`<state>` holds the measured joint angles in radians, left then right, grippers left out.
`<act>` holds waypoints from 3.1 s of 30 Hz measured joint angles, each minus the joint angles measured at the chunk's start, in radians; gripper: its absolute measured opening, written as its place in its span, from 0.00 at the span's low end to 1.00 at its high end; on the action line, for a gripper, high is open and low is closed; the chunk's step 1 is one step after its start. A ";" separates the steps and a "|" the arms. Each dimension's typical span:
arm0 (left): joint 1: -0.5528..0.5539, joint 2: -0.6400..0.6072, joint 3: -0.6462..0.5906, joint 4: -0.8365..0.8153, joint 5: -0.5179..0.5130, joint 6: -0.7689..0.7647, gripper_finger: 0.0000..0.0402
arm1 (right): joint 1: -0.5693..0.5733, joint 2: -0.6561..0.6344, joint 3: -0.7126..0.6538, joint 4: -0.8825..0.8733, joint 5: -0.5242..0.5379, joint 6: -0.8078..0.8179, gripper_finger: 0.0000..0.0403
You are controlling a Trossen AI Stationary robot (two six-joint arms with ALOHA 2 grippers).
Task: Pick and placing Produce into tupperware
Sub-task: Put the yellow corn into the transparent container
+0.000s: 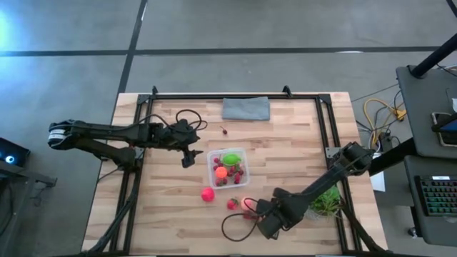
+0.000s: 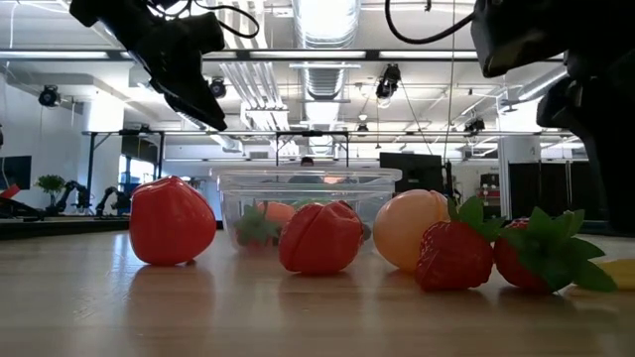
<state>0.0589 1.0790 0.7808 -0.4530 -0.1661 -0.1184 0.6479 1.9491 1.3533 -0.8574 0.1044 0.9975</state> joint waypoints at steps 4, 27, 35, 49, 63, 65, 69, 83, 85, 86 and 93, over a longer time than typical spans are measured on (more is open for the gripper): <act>0.000 0.000 0.000 0.000 -0.002 0.000 0.65 | 0.000 0.000 0.000 0.009 0.000 -0.068 0.46; 0.000 0.000 -0.001 0.026 -0.029 -0.006 0.65 | -0.002 -0.002 -0.081 0.142 0.001 -0.033 0.40; 0.000 0.000 -0.001 0.026 -0.030 -0.008 0.65 | 0.000 -0.001 -0.107 0.208 0.001 -0.041 0.34; 0.000 0.000 -0.001 0.025 -0.030 -0.013 0.65 | 0.000 0.008 -0.120 0.210 0.005 -0.054 0.29; 0.000 0.016 -0.001 0.025 -0.030 -0.033 0.65 | -0.009 0.014 -0.121 0.202 -0.003 0.000 0.22; 0.000 0.025 -0.001 0.025 -0.030 -0.034 0.65 | -0.009 0.014 -0.121 0.201 -0.009 -0.001 0.18; 0.000 0.041 0.000 0.025 -0.030 -0.034 0.65 | -0.010 0.015 -0.119 0.197 -0.014 -0.002 0.13; -0.001 0.044 0.004 0.073 -0.024 -0.035 0.65 | -0.042 -0.018 -0.061 0.128 0.098 0.153 0.12; -0.001 0.044 0.004 0.088 -0.023 -0.035 0.65 | -0.061 -0.055 -0.052 0.110 0.150 0.188 0.12; -0.001 0.044 0.004 0.092 -0.023 -0.035 0.65 | -0.069 -0.074 -0.050 0.088 0.180 0.200 0.12; -0.001 0.044 0.004 0.103 -0.014 -0.034 0.65 | -0.212 -0.227 -0.041 0.076 0.350 0.152 0.12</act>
<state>0.0578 1.1233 0.7849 -0.3498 -0.1801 -0.1520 0.4359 1.7222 1.3125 -0.7817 0.4548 1.1490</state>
